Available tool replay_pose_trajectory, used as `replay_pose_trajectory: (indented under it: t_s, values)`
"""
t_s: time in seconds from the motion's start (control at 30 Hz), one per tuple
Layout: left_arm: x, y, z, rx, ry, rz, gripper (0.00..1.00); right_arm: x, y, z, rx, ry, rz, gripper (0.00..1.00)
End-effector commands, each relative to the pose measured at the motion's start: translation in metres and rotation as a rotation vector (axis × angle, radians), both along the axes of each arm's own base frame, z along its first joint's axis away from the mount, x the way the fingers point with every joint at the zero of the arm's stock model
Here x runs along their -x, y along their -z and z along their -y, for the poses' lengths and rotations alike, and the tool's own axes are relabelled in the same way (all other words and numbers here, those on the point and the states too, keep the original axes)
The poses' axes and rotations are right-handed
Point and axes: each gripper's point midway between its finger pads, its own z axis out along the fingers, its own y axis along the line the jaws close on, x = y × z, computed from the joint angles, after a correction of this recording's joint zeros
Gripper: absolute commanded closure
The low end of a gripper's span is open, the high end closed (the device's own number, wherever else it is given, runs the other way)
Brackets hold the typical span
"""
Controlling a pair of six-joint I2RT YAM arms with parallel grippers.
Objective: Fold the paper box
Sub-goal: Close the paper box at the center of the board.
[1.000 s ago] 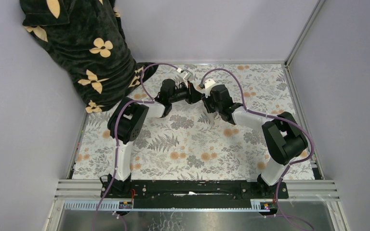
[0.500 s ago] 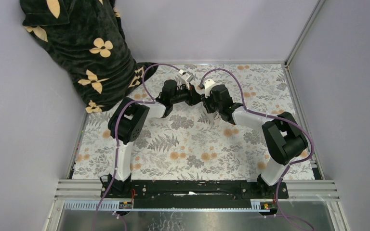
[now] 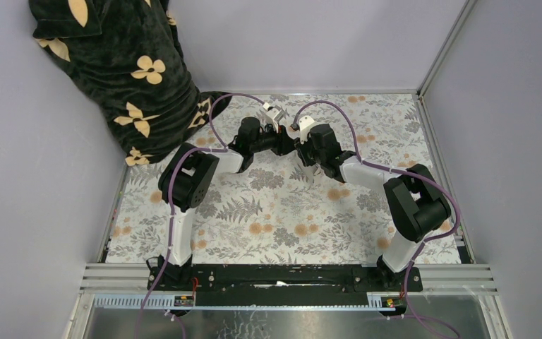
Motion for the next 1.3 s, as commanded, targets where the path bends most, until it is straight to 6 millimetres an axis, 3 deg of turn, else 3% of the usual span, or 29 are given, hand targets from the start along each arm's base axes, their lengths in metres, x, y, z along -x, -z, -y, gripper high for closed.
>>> replay_pose_trajectory:
  t_s: [0.0,0.4,0.57,0.67,0.97,1.27]
  values:
    - [-0.006,-0.02,0.001,-0.002,-0.017,0.073,0.68,0.009,0.009,-0.003,0.006,-0.03,-0.054,0.83]
    - [-0.007,-0.032,0.004,0.019,-0.003,0.099,0.66,0.009,0.012,-0.004,0.001,-0.035,-0.063,0.83]
    - [-0.009,-0.037,0.005,0.021,0.0,0.112,0.79,0.01,0.013,-0.005,0.0,-0.038,-0.065,0.83]
    - [-0.01,-0.037,0.004,0.018,-0.003,0.118,0.8,0.01,0.013,-0.005,-0.002,-0.042,-0.067,0.83]
    - [-0.012,-0.041,0.003,0.008,-0.012,0.131,0.69,0.011,0.015,-0.006,-0.002,-0.045,-0.072,0.83]
    - [-0.013,-0.047,0.003,0.008,-0.013,0.147,0.69,0.011,0.016,-0.008,-0.006,-0.05,-0.077,0.83]
